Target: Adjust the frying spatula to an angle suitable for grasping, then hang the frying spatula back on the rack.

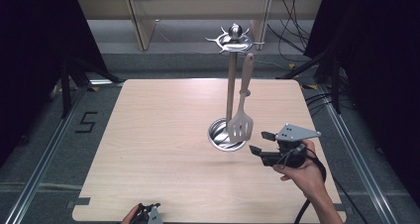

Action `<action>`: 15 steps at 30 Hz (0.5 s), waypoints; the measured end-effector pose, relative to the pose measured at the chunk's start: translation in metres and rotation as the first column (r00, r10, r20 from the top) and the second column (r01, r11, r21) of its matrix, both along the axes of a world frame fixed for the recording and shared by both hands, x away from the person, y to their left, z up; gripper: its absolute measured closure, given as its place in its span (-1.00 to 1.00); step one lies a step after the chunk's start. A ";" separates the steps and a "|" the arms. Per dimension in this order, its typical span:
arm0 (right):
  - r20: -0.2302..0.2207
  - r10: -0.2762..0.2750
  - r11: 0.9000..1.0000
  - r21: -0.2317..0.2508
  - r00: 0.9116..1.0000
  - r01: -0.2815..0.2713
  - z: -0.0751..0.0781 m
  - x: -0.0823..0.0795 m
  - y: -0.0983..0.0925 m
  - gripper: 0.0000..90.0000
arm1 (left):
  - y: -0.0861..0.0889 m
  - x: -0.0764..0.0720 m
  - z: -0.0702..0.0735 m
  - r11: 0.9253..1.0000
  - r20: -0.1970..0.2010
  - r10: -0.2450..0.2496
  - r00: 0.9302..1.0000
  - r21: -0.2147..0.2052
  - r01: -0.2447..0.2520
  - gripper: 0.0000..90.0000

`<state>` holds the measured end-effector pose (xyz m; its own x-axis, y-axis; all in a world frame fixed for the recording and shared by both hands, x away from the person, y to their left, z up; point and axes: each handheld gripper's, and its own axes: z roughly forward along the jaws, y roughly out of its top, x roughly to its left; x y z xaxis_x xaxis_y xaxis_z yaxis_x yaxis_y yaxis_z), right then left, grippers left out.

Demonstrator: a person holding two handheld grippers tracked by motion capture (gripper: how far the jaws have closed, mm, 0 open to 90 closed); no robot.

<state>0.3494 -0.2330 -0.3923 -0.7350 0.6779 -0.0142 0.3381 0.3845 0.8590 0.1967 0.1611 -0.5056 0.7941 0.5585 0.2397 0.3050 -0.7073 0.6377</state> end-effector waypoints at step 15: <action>-0.038 0.003 1.000 -0.015 0.999 -0.004 -0.011 -0.003 -0.001 -0.19 | -0.002 -0.001 -0.001 1.000 0.002 -0.010 1.000 0.006 0.010 -0.66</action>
<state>0.3467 -0.2344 -0.4032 -0.7375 0.6753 0.0034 0.3689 0.3986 0.8397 0.1957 0.1594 -0.5064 0.7989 0.5494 0.2447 0.2966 -0.7138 0.6344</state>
